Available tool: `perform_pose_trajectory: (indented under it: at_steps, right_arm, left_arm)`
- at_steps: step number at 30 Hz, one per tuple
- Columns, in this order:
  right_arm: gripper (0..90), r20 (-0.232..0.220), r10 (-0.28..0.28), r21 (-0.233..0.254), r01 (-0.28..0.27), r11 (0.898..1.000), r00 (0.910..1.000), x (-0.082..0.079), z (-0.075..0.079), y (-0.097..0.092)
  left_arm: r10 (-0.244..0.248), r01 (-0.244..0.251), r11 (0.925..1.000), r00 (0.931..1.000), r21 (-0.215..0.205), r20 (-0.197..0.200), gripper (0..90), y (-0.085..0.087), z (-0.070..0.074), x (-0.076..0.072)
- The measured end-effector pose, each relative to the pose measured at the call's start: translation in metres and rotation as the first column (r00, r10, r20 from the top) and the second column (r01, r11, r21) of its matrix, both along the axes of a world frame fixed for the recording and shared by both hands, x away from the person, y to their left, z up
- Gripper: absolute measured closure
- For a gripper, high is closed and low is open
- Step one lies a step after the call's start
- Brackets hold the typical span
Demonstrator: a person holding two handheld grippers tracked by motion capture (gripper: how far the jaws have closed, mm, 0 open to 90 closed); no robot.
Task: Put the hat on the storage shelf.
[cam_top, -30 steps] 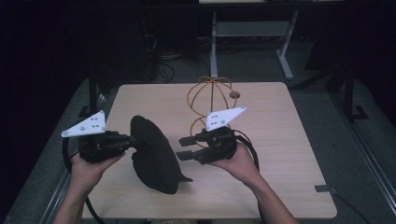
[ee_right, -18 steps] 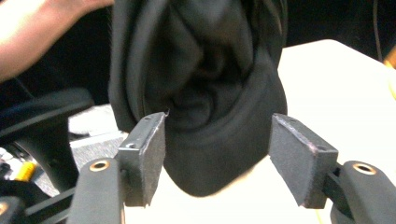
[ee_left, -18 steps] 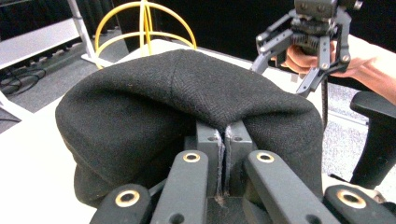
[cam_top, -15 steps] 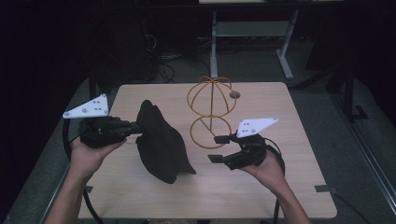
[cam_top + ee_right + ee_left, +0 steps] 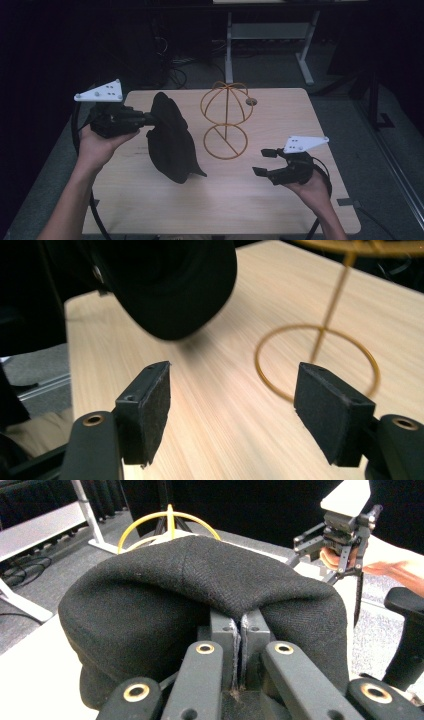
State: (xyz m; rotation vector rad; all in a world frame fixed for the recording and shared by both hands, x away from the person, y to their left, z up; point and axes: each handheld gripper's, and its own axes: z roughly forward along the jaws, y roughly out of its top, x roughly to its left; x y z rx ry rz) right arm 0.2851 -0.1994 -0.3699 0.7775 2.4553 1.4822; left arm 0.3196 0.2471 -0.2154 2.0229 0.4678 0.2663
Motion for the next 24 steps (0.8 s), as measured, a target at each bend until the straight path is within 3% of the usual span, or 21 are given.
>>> perform_pose_trajectory:
  at_steps: [6, 9, 17, 22, 24]
  right_arm:
    - [27.9, -0.020, -0.061, -0.026, 0.061, 0.998, 0.9979, -0.001, -0.020, -0.022]
    - [27.7, -0.060, -0.117, -0.043, 0.114, 0.993, 0.9914, 0.001, -0.034, -0.038]
    - [26.7, -0.060, -0.164, -0.039, 0.162, 0.986, 0.9846, 0.003, -0.041, -0.054]
    - [26.3, -0.057, -0.175, -0.015, 0.175, 0.985, 0.9829, 0.002, -0.040, -0.058]
    - [26.0, -0.050, -0.182, 0.002, 0.182, 0.983, 0.9821, 0.001, -0.038, -0.061]
  left_arm:
    - [-0.009, 0.009, 0.9999, 0.9999, 0.011, -0.008, 88.0, -0.010, 0.010, 0.016]
    - [-0.013, 0.013, 0.9998, 0.9999, 0.017, -0.007, 88.0, -0.017, 0.016, 0.024]
    - [-0.017, 0.017, 0.9996, 0.9997, 0.024, 0.017, 88.1, -0.038, 0.040, 0.046]
    - [-0.022, 0.022, 0.9995, 0.9996, 0.023, 0.016, 88.1, -0.046, 0.052, 0.058]
    - [-0.023, 0.023, 0.9997, 0.9997, 0.005, 0.009, 88.0, -0.049, 0.057, 0.066]
